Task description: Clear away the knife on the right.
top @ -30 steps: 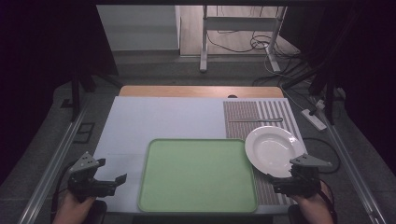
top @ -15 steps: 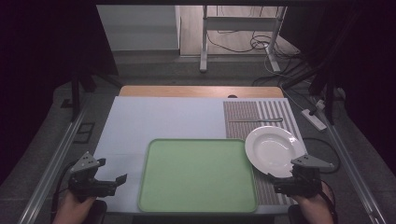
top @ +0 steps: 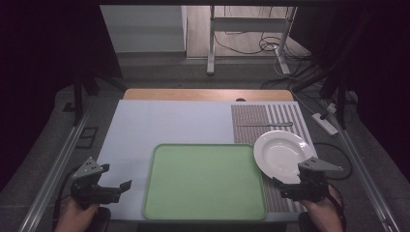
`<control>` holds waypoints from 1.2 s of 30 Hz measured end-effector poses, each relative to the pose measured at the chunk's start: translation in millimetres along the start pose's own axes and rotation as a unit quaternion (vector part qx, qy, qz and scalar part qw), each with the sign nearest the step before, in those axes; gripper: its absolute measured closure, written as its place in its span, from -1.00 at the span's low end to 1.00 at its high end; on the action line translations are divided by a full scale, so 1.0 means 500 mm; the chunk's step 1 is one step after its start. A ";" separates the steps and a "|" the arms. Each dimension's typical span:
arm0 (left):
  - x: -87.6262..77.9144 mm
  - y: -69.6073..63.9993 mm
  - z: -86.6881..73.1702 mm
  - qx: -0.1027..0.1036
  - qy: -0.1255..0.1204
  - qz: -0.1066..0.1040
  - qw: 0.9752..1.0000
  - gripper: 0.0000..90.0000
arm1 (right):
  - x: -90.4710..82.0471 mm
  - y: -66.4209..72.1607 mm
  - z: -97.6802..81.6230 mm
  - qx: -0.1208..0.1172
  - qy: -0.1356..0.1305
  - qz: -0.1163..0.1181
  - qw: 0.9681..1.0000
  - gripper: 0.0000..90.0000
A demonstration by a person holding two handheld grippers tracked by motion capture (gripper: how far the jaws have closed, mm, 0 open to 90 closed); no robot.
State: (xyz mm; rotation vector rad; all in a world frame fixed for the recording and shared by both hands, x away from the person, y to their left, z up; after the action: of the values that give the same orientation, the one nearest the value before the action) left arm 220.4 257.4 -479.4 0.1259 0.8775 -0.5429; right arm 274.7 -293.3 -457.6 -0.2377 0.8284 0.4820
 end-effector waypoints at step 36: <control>0.003 -0.002 0.001 0.006 0.007 0.001 1.000 -0.97 | 0.097 -0.025 0.071 0.000 0.033 0.038 0.999 -0.98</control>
State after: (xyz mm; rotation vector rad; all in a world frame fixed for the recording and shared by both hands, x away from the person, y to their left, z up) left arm 221.1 255.5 -480.0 0.1412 0.8881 -0.5449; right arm 332.0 -274.8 -470.6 -0.2247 0.9042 0.5478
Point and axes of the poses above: each handheld gripper's, and its own axes: x roughly forward along the jaws, z roughly out of its top, y roughly to its left, the point moved 3 cm from there along x, roughly forward along the jaws, and after that the axes turned 9 degrees about y, right-handed, at the moved point
